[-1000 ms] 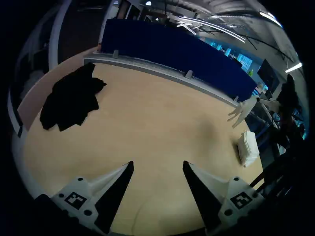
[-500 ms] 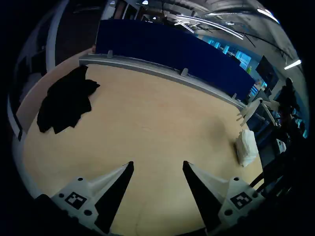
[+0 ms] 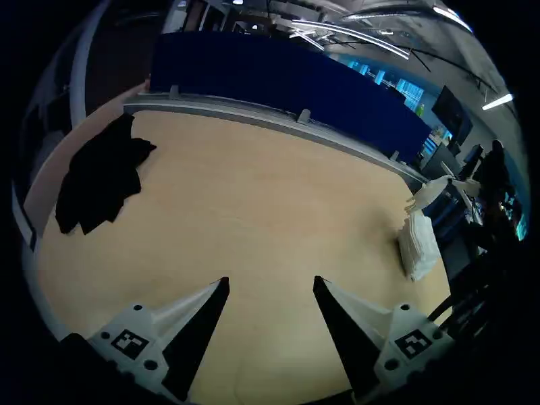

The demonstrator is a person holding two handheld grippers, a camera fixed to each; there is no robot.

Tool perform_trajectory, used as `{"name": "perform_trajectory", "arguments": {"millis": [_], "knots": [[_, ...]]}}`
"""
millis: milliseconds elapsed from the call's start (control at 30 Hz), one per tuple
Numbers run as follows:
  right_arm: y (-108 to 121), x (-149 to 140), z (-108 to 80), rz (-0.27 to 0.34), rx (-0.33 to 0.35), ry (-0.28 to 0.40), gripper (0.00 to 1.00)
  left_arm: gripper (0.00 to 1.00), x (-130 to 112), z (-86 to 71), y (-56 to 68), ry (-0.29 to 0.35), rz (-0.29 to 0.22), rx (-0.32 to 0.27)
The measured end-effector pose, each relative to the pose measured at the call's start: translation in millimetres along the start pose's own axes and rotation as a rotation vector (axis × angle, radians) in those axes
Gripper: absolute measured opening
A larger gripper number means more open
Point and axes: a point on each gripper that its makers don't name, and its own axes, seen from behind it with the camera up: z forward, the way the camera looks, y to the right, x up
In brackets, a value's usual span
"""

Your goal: Fold towel

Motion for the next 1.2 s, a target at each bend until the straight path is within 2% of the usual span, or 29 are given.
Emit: {"name": "perform_trajectory", "arguments": {"millis": [367, 600, 900, 1200], "knots": [[26.3, -62.1, -24.5, 0.071, -0.049, -0.055, 0.03, 0.92, -4.2, 1.9, 9.8, -0.018, 0.023, -0.016], [29.7, -108.6, -34.0, 0.129, -0.069, -0.104, 0.03, 0.92, -5.6, 3.0, 13.5, -0.021, 0.026, -0.023], [20.8, -158.6, -34.1, 0.185, -0.082, -0.174, 0.03, 0.92, -5.9, 5.0, 17.1, -0.027, 0.036, -0.027], [17.6, -195.7, -22.2, 0.271, -0.105, -0.217, 0.03, 0.92, -2.1, 4.4, 21.0, -0.027, 0.043, -0.029]]}}
